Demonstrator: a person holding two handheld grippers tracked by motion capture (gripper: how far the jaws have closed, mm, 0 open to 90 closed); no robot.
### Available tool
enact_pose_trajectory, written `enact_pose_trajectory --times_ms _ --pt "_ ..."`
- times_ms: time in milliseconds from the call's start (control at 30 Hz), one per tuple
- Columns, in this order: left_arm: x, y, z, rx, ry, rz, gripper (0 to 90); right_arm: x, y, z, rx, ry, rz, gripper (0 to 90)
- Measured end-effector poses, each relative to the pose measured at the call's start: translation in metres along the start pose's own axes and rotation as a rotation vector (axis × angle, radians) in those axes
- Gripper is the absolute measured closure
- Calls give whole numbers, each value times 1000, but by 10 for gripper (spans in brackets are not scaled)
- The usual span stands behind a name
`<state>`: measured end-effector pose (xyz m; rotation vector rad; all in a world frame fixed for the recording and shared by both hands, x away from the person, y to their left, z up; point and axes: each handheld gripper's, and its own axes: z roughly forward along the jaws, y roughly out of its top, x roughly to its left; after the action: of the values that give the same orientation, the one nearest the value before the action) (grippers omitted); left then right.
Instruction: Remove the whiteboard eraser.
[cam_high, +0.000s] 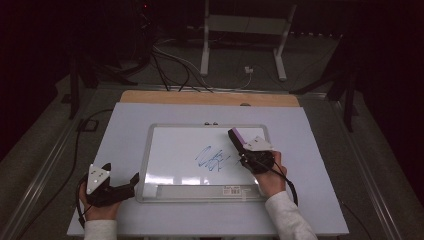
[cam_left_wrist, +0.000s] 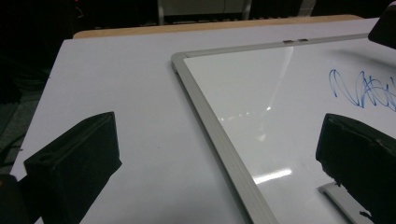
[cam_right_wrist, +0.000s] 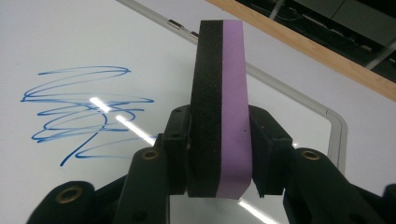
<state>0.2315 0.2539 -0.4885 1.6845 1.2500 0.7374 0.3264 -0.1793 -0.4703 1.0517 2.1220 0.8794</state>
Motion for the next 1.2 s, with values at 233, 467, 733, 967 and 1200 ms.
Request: enact_pose_trajectory --times_ms 233,467,733,967,1200 --pt "-4 6 2 9 -45 -11 6 6 1 -3 -11 10 -30 634" --pt "-11 19 6 22 -111 -15 6 14 2 -6 -16 4 -80 634" --pt "-24 35 15 43 -158 0 15 21 1 -6 -15 11 -108 634" --pt "-46 57 34 54 -239 32 41 31 0 -6 -17 16 -151 633" --pt "-74 78 51 68 -323 82 149 37 0 -6 -20 26 -169 633"
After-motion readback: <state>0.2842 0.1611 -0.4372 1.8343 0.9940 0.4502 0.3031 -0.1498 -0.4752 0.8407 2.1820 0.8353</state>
